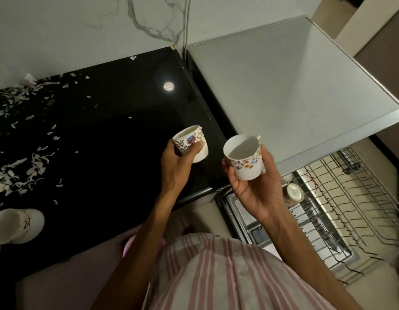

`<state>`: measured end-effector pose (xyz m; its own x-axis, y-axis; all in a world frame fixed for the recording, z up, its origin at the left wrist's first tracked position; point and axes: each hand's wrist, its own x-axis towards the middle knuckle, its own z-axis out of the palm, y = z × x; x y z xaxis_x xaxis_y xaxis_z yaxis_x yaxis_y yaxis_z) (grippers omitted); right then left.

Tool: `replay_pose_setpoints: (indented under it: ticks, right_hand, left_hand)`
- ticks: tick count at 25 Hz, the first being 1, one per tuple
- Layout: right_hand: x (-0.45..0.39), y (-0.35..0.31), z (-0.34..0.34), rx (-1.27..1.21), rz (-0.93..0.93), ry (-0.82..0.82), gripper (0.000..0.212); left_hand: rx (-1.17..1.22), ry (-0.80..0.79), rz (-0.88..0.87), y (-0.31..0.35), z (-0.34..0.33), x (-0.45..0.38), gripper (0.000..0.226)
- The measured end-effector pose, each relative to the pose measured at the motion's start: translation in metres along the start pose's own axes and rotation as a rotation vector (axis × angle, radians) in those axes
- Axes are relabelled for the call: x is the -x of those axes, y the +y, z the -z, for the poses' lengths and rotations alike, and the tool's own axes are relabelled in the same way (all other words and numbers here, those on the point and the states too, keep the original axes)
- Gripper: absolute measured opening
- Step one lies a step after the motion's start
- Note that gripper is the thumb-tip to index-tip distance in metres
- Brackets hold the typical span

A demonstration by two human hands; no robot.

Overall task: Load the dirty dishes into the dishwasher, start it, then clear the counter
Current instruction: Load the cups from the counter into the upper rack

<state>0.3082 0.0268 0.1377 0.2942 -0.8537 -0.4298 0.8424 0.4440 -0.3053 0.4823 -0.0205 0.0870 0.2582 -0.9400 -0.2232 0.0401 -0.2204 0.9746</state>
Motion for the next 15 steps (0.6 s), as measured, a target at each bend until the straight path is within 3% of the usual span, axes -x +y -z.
replay_pose_setpoints:
  ticks: [4, 15]
  right_hand:
    - [0.033, -0.025, 0.024, -0.022, 0.079, 0.052, 0.046]
    - [0.127, -0.083, 0.104, -0.035, 0.318, 0.333, 0.037]
  left_hand:
    - [0.075, -0.165, 0.052, 0.005, -0.031, 0.045, 0.050]
    - [0.087, -0.297, 0.153, 0.000, -0.099, 0.120, 0.063]
